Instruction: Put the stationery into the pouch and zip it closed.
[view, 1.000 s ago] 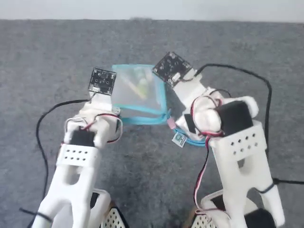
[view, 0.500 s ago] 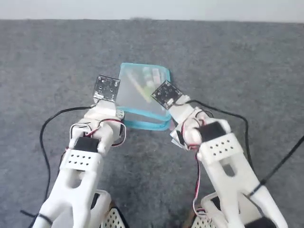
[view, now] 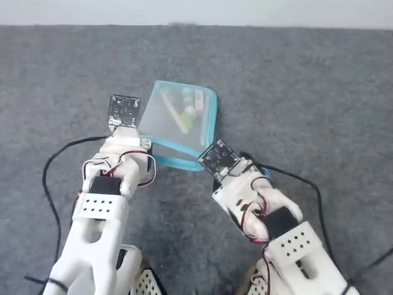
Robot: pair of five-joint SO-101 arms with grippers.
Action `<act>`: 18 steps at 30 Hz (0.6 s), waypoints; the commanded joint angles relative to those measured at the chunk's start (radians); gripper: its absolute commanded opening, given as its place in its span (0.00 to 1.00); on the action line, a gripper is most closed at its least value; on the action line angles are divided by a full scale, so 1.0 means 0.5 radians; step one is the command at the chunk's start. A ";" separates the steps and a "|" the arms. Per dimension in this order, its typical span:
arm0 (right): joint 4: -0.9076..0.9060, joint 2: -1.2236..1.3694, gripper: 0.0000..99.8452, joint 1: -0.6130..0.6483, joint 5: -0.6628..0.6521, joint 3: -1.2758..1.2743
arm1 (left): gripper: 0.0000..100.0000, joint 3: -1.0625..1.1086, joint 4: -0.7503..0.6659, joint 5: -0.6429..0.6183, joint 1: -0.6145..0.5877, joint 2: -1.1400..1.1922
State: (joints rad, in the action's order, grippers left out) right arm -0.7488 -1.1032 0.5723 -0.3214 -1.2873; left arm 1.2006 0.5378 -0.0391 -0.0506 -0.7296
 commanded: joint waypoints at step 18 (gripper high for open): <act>0.741 1.309 0.26 0.017 0.049 0.595 | 0.01 -0.008 0.043 -0.049 -0.025 0.018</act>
State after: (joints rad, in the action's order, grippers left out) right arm -0.4358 -0.4910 0.5969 -0.3092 -1.0740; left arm 1.2006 0.5378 -0.0483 -0.0506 -0.7296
